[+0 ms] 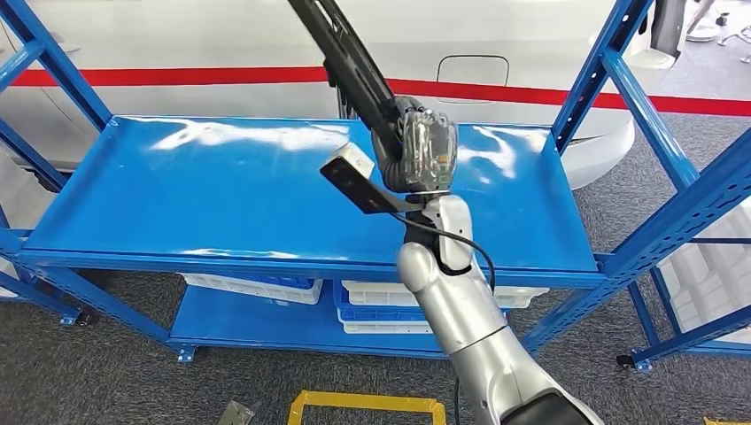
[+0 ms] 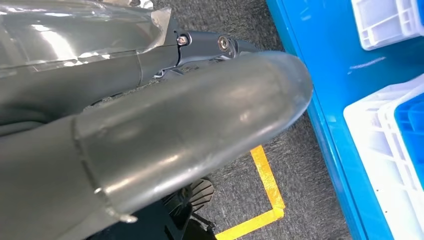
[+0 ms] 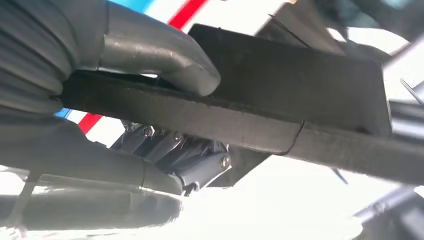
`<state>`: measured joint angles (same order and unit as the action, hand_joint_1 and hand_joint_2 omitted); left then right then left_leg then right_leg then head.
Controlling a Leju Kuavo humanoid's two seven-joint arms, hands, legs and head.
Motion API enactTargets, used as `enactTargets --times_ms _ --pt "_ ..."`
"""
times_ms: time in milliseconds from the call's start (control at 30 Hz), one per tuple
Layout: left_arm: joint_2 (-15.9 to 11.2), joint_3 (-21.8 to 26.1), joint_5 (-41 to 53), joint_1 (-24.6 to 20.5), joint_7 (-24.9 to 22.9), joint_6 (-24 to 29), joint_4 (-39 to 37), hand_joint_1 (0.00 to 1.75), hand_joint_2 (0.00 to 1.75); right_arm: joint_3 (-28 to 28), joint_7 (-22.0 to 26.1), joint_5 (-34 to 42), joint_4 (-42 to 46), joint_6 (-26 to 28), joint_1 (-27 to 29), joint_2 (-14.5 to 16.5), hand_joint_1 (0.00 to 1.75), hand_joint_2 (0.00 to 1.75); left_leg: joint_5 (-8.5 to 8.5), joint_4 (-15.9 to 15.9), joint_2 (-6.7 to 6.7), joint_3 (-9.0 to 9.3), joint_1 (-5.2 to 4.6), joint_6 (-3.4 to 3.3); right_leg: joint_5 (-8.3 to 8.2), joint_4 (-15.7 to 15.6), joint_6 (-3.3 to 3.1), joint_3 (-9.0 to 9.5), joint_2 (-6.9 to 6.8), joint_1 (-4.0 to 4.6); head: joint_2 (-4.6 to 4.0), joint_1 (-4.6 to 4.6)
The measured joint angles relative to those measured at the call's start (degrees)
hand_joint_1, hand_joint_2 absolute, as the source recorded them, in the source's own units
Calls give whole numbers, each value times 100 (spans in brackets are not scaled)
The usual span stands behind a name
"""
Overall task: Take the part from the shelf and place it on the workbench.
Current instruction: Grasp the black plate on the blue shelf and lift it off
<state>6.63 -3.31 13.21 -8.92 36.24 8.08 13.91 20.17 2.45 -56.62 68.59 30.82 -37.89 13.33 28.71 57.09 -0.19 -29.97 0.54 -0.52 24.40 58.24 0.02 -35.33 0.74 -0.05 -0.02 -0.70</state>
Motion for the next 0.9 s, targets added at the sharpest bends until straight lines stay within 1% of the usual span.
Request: enactTargets --times_ms 133,200,267,367,500,767,900 --pt "8 -6 131 68 252 96 -25 0 0 -100 569 2471 1287 -571 232 -103 175 175 1 0 -3 0 -1 -1 0 -1 0 -1 -3 -2 0 -1" --pt "7 -6 136 110 315 34 -33 0 87 -123 710 3517 1945 -905 426 -224 175 175 3 0 -3 0 -1 -3 1 -1 1 -1 -3 -2 0 -1" --pt "-10 -6 141 125 319 -115 -36 0 175 -129 856 4338 2517 -1194 666 -381 175 175 7 0 -3 -2 0 -5 1 -1 1 -1 -2 -2 0 0" --pt "-58 -6 145 127 303 -303 -36 0 175 -115 1095 5067 3110 -1477 1008 -629 175 175 13 0 -1 -6 0 -7 1 -2 1 -1 0 -2 0 0" --pt "-110 -6 146 152 331 -311 -36 0 175 -28 1343 5621 3549 -1696 1360 -950 175 175 14 -1 -1 -8 0 -8 1 -2 1 0 0 -2 0 -1" --pt "-143 -6 171 255 361 -12 -50 0 175 189 1531 6070 3905 -1841 1736 -1383 175 175 13 -1 -1 -7 1 -7 1 -2 1 0 0 -1 0 0" --pt "-156 -6 154 302 360 28 -73 0 175 294 1553 6129 3978 -1864 1847 -1527 175 175 13 -1 -1 -7 1 -7 1 -2 1 -1 0 -1 0 0"
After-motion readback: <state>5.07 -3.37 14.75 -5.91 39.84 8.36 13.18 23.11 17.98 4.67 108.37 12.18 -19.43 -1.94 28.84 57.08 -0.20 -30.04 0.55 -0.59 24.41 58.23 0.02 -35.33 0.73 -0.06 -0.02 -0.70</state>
